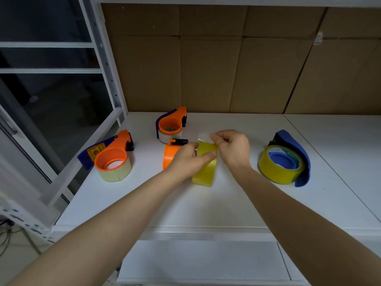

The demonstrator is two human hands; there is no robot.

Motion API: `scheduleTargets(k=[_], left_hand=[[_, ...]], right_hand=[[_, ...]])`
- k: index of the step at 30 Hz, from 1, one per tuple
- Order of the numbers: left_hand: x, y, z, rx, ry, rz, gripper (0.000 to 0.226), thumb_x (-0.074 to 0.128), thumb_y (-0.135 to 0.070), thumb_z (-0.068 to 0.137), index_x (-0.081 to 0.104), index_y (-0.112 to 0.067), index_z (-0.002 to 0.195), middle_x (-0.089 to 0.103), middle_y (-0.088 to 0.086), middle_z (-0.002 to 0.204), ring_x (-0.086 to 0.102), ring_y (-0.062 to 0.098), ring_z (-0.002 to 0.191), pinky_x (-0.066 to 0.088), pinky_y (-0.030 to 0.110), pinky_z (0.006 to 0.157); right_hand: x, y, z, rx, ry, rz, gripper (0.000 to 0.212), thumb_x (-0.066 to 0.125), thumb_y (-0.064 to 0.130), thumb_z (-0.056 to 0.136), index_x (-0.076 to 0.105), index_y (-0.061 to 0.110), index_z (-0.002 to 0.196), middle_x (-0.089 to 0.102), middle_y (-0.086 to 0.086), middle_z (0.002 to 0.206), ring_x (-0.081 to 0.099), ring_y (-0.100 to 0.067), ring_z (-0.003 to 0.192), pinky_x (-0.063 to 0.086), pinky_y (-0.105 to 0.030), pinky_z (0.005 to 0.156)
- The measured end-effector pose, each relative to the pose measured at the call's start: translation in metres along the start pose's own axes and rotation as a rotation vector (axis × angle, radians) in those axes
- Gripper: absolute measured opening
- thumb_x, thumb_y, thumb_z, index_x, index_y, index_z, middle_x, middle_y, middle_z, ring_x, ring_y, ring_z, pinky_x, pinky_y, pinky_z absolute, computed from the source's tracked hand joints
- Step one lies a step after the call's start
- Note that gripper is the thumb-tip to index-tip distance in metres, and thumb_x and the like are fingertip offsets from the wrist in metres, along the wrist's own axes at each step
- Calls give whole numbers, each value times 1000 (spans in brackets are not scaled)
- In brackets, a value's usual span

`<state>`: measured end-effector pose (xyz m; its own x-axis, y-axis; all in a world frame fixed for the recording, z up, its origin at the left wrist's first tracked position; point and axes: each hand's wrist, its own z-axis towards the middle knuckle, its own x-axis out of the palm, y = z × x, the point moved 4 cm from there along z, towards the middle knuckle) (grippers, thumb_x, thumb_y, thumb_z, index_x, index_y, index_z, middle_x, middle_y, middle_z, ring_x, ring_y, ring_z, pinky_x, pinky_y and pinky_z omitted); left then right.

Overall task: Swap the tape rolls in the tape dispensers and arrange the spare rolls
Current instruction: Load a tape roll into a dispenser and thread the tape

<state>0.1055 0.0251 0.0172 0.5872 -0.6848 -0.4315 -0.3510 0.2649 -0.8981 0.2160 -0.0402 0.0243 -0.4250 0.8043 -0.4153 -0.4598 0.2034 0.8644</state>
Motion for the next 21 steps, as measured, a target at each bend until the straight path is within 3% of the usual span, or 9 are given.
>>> scheduleTargets(k=[3,5,8,11,15,18,21], left_hand=[[1,-2,-1,-11,51,-150,27,63,-24,88,58,-12,112,65,2,96,61,10,79,48,19,67],[0,1,-4,-51,53,-286,22,60,-16,90,56,-14,111,65,-1,96,61,8,80,49,15,66],[-2,5,-5,-95,28,-384,38,56,-13,92,51,-8,129,61,7,121,60,19,104,49,24,81],[-1,3,-8,-61,59,-379,38,54,-13,93,50,-7,131,62,10,118,61,21,100,49,27,83],[5,3,-12,-35,121,-357,53,63,-9,86,45,-9,135,65,9,113,64,21,97,50,30,85],[10,7,-14,-51,158,-393,62,63,0,85,34,-6,140,63,18,119,62,27,105,49,34,89],[12,7,-16,-3,178,-401,45,60,2,86,47,-1,129,62,22,121,62,27,100,51,28,83]], right_hand=[[-2,-1,3,5,38,0,19,64,24,86,74,11,97,70,-1,94,62,-16,87,48,-27,77],[-5,-2,7,62,106,94,18,67,21,84,74,10,96,68,1,86,61,-15,82,51,-29,75],[-9,0,10,160,223,178,19,69,19,82,72,7,97,69,-5,89,61,-15,83,48,-19,63],[-11,3,11,208,317,142,27,77,24,74,69,4,90,67,-5,85,59,-14,79,46,-21,63],[-9,1,13,145,280,4,21,76,27,75,66,9,75,62,-1,72,58,-18,78,50,-33,73],[-12,2,9,52,208,-126,18,73,34,77,65,18,72,65,1,77,61,-20,82,50,-35,78],[-18,4,4,26,110,-157,18,73,36,76,70,18,79,68,1,81,63,-18,82,49,-31,75]])
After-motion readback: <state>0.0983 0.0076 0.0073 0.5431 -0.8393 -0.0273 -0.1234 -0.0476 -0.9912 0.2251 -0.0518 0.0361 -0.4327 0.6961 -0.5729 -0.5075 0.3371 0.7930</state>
